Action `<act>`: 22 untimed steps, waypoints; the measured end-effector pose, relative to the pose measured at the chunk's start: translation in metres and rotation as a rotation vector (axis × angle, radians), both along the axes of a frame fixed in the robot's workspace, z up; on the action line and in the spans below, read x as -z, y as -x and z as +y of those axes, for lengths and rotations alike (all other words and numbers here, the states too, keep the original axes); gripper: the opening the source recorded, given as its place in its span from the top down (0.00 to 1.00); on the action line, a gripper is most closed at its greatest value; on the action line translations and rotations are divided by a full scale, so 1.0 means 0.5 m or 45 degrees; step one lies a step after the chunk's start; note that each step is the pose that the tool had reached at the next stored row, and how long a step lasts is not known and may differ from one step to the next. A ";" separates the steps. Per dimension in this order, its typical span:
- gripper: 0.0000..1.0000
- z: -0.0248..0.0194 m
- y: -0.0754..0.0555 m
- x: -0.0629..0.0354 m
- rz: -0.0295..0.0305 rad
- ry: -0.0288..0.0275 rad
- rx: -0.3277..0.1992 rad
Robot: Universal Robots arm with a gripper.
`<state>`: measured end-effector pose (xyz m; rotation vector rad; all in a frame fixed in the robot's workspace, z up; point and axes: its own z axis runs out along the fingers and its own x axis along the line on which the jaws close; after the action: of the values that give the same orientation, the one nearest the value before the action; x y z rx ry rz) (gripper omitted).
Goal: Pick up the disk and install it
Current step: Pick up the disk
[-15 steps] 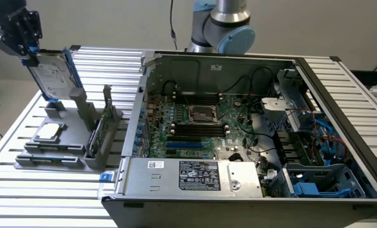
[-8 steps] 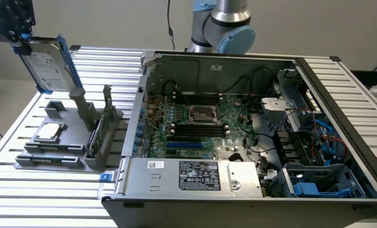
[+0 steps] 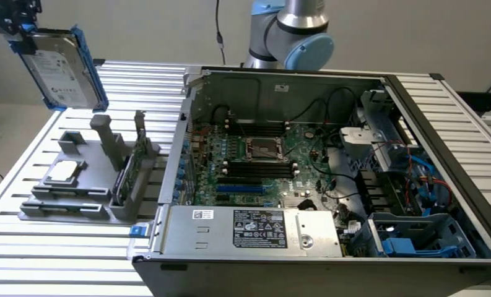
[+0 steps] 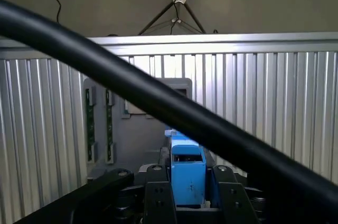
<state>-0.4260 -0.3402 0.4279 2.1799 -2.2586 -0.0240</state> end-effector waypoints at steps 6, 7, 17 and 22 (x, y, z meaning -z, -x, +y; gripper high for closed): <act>0.67 -0.0152 -0.037 -0.054 -0.0001 -0.0012 0.000; 0.67 -0.0177 -0.045 -0.064 0.0002 -0.0014 -0.001; 0.67 -0.0424 -0.131 -0.123 0.0000 -0.0037 -0.001; 0.67 -0.0551 -0.177 -0.134 0.0000 -0.0078 -0.001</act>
<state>-0.3375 -0.3677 0.4949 2.1836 -2.2609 -0.0311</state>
